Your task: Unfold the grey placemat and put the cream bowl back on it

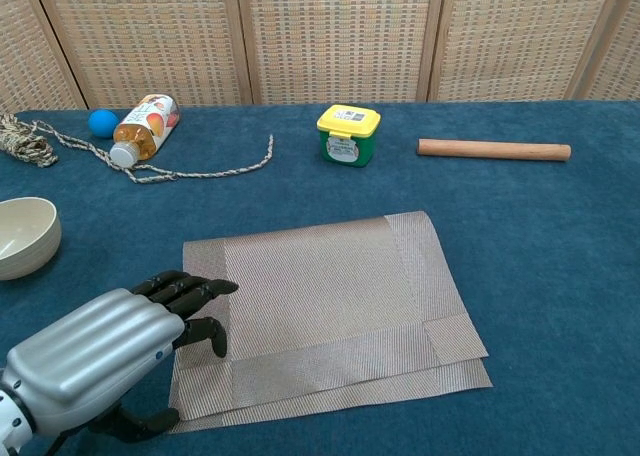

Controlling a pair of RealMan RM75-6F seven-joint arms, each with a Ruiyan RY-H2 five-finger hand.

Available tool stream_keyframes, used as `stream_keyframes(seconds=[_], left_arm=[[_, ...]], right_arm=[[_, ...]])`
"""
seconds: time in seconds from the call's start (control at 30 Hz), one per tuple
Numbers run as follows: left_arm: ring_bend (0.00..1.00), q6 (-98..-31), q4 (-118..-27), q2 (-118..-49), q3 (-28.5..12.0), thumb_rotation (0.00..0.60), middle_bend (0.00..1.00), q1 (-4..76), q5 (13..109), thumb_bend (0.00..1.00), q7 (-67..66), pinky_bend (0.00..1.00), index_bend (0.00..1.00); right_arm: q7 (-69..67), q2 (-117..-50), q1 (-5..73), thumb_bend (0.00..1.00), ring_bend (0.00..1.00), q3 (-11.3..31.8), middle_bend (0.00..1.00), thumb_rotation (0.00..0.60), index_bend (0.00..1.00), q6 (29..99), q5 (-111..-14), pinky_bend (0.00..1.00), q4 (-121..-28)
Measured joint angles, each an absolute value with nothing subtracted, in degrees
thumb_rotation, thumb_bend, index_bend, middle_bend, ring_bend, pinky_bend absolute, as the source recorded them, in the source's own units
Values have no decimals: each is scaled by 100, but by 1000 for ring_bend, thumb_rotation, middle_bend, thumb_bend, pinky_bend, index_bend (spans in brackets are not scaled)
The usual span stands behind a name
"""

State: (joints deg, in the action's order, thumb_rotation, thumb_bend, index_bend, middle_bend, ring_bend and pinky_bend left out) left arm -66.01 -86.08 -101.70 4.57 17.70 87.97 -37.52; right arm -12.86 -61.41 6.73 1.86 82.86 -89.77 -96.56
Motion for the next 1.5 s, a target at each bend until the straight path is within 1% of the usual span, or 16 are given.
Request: stream_keyframes(seconds=[0.33,0.77,0.87,1.17,1.27,1.33,1.37,1.43,1.5], left_arm=[[0,-6556,-8445,-10384,396,600,0,1822,8737,267,-3677,0,364],[0,-6721,-8190,-10580,241,600,0,1938,8859,279,-3605,0,345],[0,-6700,-8163,-10607,206,600,0,1964,8810,310,-3625,0,323],[0,-6605,-8079,-10731,43,600,0,2064,8596,311,-3801,0,204],[0,-6592,-8063,-10795,-13,600,0,2111,8560,311,-3863,0,195],[0,-6596,-8055,-10838,-39,600,0,2137,8547,311,-3907,0,224],[0,-6592,-8055,-10857,-48,600,0,2148,8531,314,-3923,0,265],[0,-6581,-8055,-10884,-61,600,0,2165,8506,339,-3956,0,384],[0,-6587,-8046,-10922,-71,600,0,2182,8493,396,-3987,0,561]], right_arm=[[-1295,-6142,678,69,0,185,0,600,0,8271,-8971,0,-9657],[-1322,-6131,681,69,0,179,0,600,0,8261,-8979,0,-9665],[-1320,-6133,684,69,0,176,0,600,0,8253,-8979,0,-9663],[-1294,-6142,697,67,0,170,0,600,0,8220,-8975,0,-9668],[-1281,-6142,703,67,0,164,0,600,0,8201,-8972,0,-9672],[-1277,-6141,706,67,0,163,0,600,0,8190,-8964,0,-9677],[-1279,-6139,707,67,0,163,0,600,0,8185,-8960,0,-9679],[-1284,-6133,708,67,0,163,0,600,0,8177,-8953,0,-9683],[-1291,-6128,709,66,0,162,0,600,0,8175,-8951,0,-9686]])
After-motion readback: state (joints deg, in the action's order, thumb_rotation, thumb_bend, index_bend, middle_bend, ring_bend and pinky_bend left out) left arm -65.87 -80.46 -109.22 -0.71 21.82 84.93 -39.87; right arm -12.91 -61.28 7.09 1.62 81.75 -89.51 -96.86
